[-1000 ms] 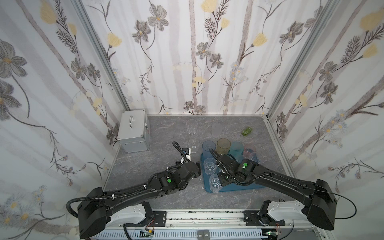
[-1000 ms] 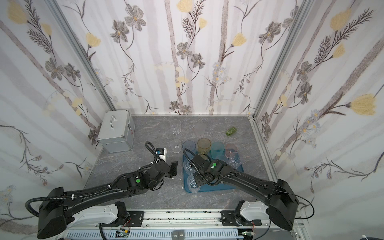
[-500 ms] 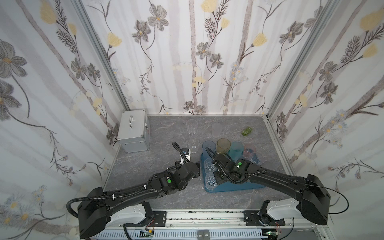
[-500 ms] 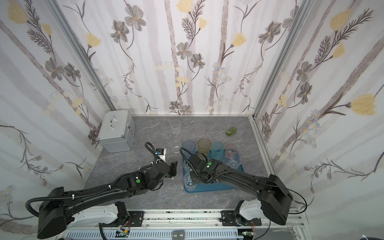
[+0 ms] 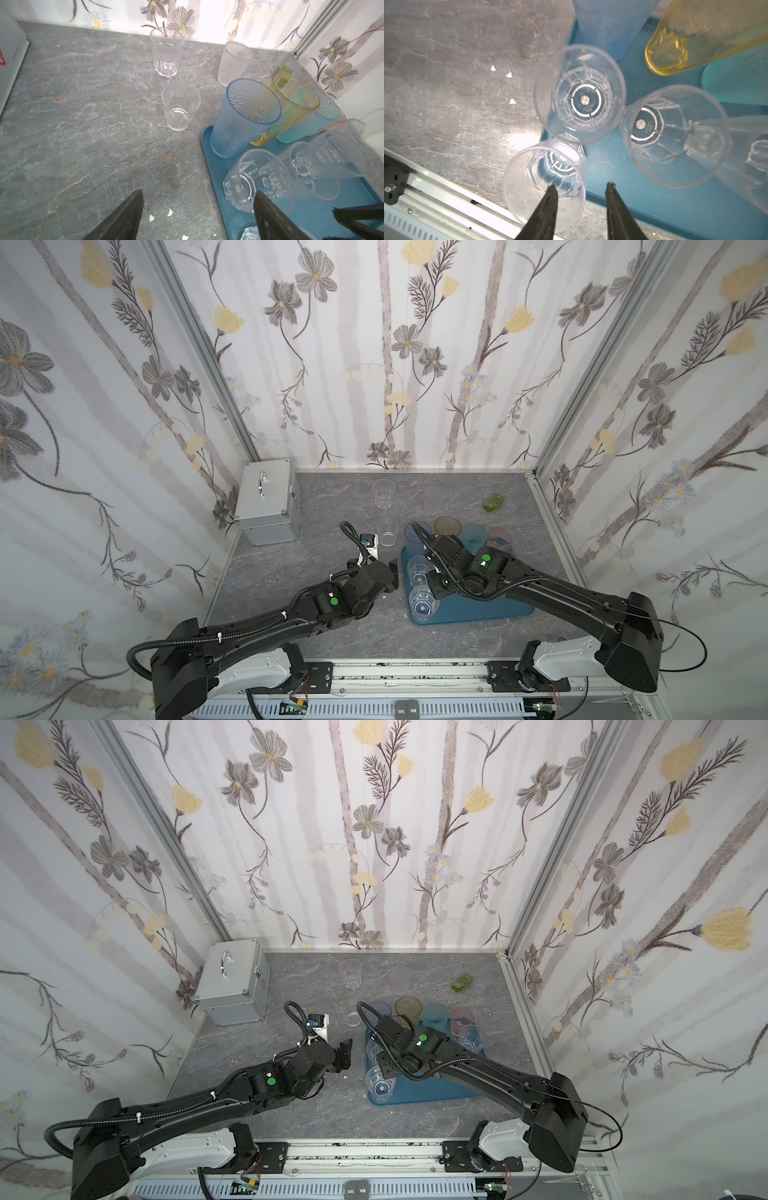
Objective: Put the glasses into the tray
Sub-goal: 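Raise the right gripper up and away from the tray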
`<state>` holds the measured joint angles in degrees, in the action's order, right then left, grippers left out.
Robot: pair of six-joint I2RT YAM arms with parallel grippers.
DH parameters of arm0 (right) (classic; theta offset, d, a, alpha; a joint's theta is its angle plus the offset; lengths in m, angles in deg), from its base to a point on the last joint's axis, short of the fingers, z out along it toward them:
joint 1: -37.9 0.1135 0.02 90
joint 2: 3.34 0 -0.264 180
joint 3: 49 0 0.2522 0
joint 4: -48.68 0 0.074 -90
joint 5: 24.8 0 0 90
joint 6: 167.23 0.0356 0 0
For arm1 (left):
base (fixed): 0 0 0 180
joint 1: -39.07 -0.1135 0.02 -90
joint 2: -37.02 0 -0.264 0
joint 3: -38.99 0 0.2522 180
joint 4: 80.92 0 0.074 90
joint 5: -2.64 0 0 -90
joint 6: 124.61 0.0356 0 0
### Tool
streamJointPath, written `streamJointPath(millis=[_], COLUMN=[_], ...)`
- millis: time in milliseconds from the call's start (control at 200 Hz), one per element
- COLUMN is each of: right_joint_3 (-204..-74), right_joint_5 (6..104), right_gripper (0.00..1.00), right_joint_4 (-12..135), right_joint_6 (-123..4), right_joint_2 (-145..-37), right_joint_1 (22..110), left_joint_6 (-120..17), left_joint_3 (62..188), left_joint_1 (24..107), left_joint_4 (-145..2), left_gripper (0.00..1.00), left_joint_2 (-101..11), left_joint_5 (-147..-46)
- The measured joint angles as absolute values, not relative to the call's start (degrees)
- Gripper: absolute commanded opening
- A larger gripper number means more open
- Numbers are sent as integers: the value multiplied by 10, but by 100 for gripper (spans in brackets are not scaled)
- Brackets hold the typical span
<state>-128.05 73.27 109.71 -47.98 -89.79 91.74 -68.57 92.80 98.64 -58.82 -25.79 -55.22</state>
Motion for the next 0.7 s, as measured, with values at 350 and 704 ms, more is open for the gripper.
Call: streamJointPath(millis=[350, 704], right_joint_3=[-1473, -1603], right_joint_5=[741, 686], right_gripper=[43, 44], right_joint_4=[1086, 957], right_joint_6=[-551, -521], right_joint_2=[-991, -1152], right_joint_1=[781, 691], left_joint_6=[-611, -555], left_joint_3=[969, 1043], left_joint_1=[870, 697], left_joint_4=[-588, -607], left_gripper=[92, 90], left_joint_2=[-251, -365], left_joint_5=[-576, -701])
